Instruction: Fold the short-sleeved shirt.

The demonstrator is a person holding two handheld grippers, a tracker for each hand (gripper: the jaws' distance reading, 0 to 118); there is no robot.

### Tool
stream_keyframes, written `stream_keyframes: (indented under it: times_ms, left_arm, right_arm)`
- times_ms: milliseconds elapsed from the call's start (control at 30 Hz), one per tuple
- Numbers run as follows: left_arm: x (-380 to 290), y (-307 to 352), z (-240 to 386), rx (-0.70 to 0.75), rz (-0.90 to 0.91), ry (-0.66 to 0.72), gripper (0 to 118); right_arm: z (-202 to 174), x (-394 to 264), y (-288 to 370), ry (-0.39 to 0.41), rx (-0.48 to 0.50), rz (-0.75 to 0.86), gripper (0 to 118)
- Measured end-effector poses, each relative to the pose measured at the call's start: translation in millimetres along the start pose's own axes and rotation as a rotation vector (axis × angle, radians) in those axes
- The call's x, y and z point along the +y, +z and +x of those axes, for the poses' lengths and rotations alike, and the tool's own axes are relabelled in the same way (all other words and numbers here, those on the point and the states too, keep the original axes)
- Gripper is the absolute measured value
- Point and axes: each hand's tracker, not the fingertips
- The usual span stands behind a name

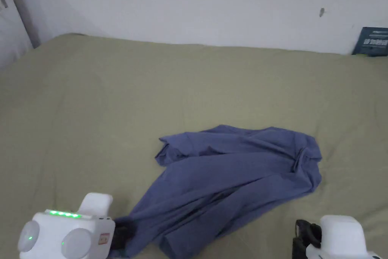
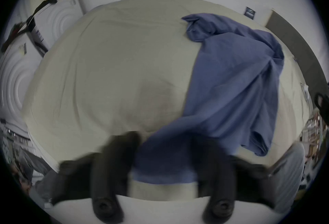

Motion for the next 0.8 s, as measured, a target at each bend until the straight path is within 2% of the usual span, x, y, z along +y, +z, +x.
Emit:
stream_keyframes:
  times_ms: [33, 267, 400, 500, 633, 667, 733, 767, 800]
  left_arm:
    - [2, 2, -1, 0.005, 0.005, 0.017, 0]
    - [2, 14, 8, -0.003, -0.002, 0.031, 0]
    - [1, 14, 0, -0.043, 0.012, 0.062, 0]
    - [1, 10, -8, -0.072, 0.017, 0.086, 0]
    - [5, 6, -10, -0.079, 0.013, 0.091, 0]
    - [6, 5, -10, -0.076, 0.009, 0.089, 0]
    - [9, 3, -9, -0.069, 0.004, 0.079, 0]
    - [7, 4, -9, -0.066, 0.002, 0.077, 0]
    - [7, 4, -10, -0.065, 0.002, 0.075, 0]
  right_arm:
    - [5, 6, -8, 0.004, -0.017, -0.004, 2]
    - [62, 58, -78, 0.063, -0.078, -0.032, 2]
    - [110, 100, -140, 0.033, -0.108, -0.097, 2]
    - [138, 132, -191, 0.079, -0.134, -0.130, 2]
    - [169, 169, -253, 0.032, -0.112, -0.168, 2]
    - [172, 174, -263, 0.025, -0.097, -0.175, 24]
    - [174, 180, -297, 0.012, -0.064, -0.290, 113]
    - [174, 178, -308, 0.044, -0.067, -0.234, 113]
    - [171, 165, -313, 0.027, -0.043, -0.329, 108]
